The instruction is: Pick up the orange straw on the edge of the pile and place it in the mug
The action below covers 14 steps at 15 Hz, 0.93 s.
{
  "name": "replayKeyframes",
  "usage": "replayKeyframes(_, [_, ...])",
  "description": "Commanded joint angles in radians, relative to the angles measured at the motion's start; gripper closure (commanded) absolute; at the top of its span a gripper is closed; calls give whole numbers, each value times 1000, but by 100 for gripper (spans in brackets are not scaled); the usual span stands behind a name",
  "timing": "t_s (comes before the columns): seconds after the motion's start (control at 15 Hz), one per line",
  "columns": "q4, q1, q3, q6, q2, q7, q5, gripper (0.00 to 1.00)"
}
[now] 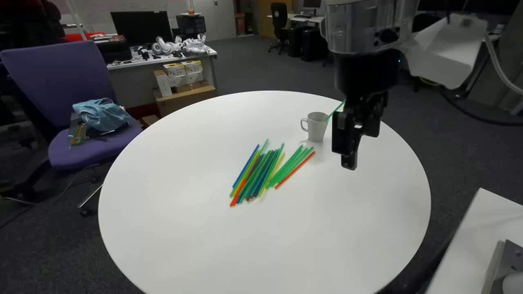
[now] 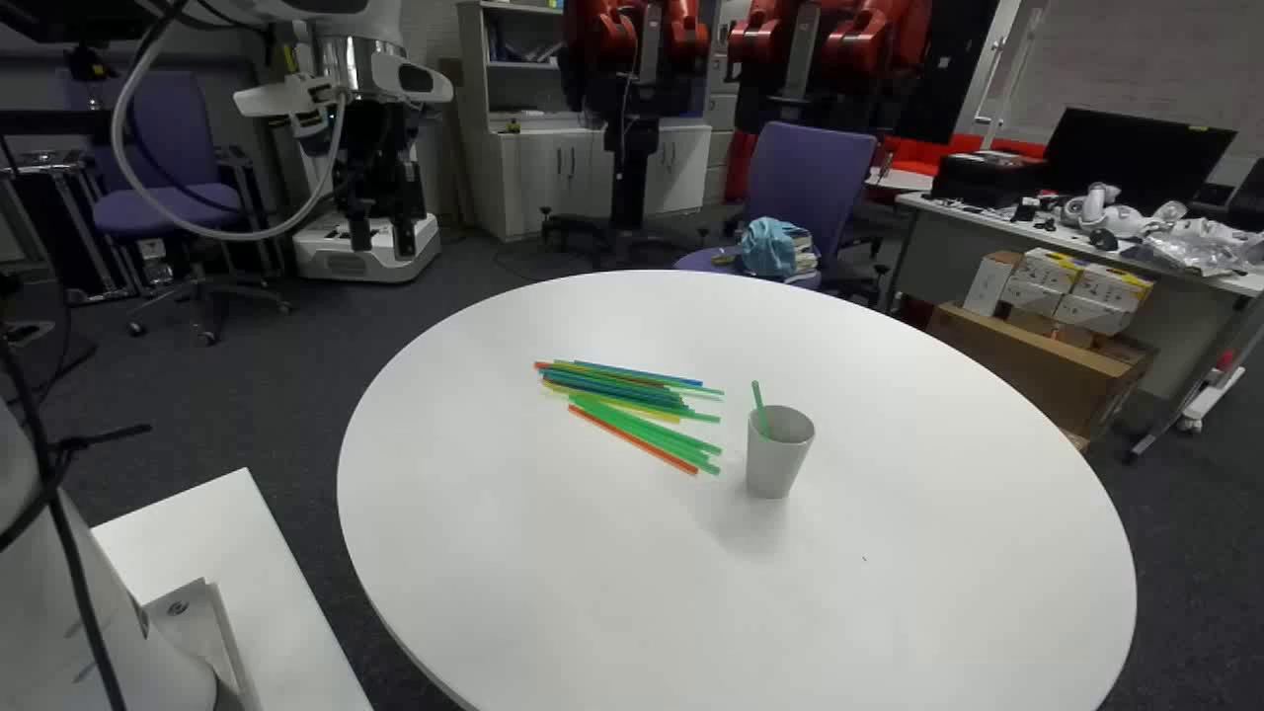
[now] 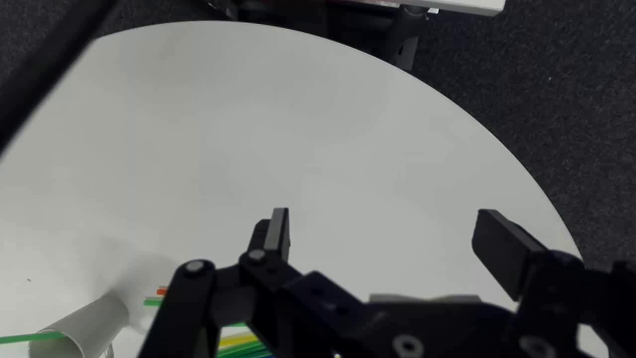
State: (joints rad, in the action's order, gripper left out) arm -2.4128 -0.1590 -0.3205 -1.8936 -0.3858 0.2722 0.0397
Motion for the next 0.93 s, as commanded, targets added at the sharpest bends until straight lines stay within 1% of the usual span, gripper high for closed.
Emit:
replayKeyframes(0.0, [2,-18,16,0,5,6,-6,0])
replayKeyframes(0.33, [2,-18,16,0,5,6,-6,0])
replayKeyframes(0.4, [6,-14,23,-16,15,-20,-20,0])
replayKeyframes(0.47, [22,-6,29,-10,38,-39,-44,0])
replayKeyframes(0.53, [33,5,39,-21,61,-75,-82,0])
replayKeyframes(0.67, [53,26,61,-52,105,-102,-154,0])
replayKeyframes(0.8, [79,51,96,-98,157,-80,-203,0])
replayKeyframes(0.87, [96,60,116,-115,185,-84,-209,0])
